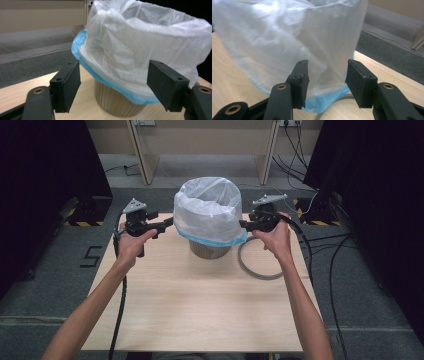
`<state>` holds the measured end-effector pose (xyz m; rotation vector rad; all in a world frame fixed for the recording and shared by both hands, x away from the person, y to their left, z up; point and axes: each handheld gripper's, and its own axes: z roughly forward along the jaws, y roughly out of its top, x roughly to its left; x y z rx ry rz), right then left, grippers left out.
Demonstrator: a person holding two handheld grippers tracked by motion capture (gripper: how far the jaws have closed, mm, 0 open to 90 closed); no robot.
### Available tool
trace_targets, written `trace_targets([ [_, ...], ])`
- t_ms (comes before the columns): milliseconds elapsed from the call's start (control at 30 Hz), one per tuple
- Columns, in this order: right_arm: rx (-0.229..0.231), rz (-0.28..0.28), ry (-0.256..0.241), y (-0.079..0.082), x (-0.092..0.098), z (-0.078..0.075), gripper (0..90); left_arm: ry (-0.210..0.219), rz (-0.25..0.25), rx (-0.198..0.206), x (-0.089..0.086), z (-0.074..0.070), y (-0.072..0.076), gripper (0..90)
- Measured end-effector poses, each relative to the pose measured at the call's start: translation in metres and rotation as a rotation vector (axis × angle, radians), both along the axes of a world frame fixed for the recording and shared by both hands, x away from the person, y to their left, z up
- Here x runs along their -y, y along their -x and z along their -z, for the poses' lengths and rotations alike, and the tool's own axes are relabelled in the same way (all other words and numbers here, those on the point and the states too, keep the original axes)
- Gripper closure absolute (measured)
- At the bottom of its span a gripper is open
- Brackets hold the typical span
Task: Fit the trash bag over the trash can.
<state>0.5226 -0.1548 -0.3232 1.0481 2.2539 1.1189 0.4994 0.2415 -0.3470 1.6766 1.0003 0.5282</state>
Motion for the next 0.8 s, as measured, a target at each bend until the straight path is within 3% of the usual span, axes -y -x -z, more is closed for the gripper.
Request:
trace_targets([
  [233, 0.012, -0.054, 0.000, 0.011, -0.009, 0.007, 47.7, -0.003, 0.015, -0.009, -0.003, 0.017, 0.011, 26.4],
  [333, 0.013, -0.055, 0.007, 0.006, -0.014, 0.012, 55.5, 0.012, 0.026, -0.023, -0.002, 0.027, 0.014, 26.5],
  [433, 0.017, -0.065, 0.016, 0.002, -0.018, 0.016, 70.9, 0.016, 0.040, -0.032, -0.001, 0.035, 0.017, 26.5],
  [567, 0.011, -0.083, 0.037, -0.004, -0.020, 0.023, 87.2, -0.017, 0.043, -0.019, -0.002, 0.047, 0.023, 26.5],
  [800, -0.019, -0.102, 0.024, -0.013, -0.015, 0.042, 90.0, -0.039, 0.053, -0.029, -0.010, 0.074, 0.037, 26.5],
])
